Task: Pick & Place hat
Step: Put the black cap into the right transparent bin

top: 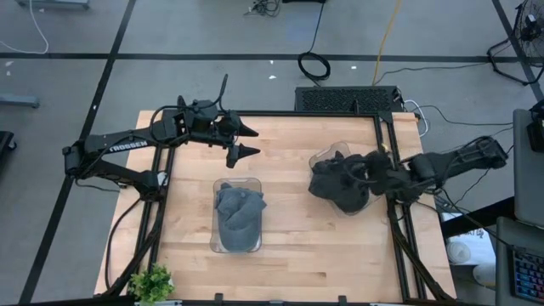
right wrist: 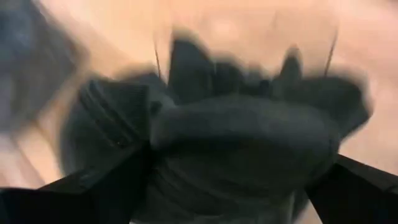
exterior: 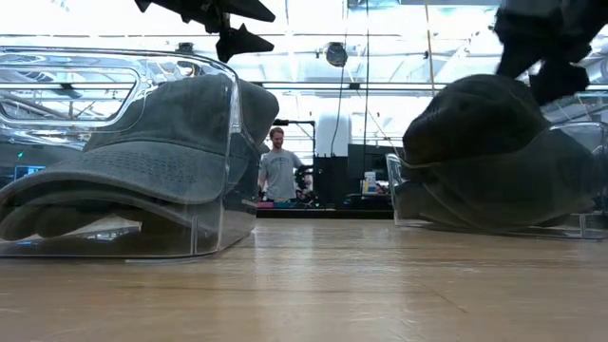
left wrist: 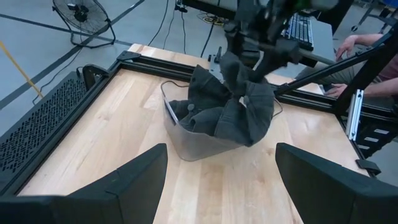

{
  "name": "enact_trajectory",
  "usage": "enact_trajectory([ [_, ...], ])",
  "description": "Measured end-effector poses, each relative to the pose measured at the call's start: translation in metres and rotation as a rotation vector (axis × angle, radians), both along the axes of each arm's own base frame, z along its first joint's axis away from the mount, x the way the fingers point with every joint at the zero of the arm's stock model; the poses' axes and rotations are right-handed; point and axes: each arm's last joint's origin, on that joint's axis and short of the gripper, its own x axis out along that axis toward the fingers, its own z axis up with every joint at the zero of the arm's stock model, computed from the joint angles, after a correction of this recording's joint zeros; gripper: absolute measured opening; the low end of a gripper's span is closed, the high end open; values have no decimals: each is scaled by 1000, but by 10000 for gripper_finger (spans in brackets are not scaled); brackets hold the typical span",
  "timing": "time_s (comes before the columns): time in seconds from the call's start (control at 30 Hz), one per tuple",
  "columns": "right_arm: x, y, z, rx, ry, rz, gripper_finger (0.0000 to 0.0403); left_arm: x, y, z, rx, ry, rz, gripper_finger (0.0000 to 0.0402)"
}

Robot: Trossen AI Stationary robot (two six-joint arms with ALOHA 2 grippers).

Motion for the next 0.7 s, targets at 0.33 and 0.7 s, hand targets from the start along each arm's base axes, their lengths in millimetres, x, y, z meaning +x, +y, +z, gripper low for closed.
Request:
enact_trajectory([
  [0.33,-2,-14,-19,40,333,-135,377,0,0,-1,2,12,-3,306],
  [0.7,5,-21,-6,-165,113,-164,377,-1,0,-3,9,28,-1,306],
])
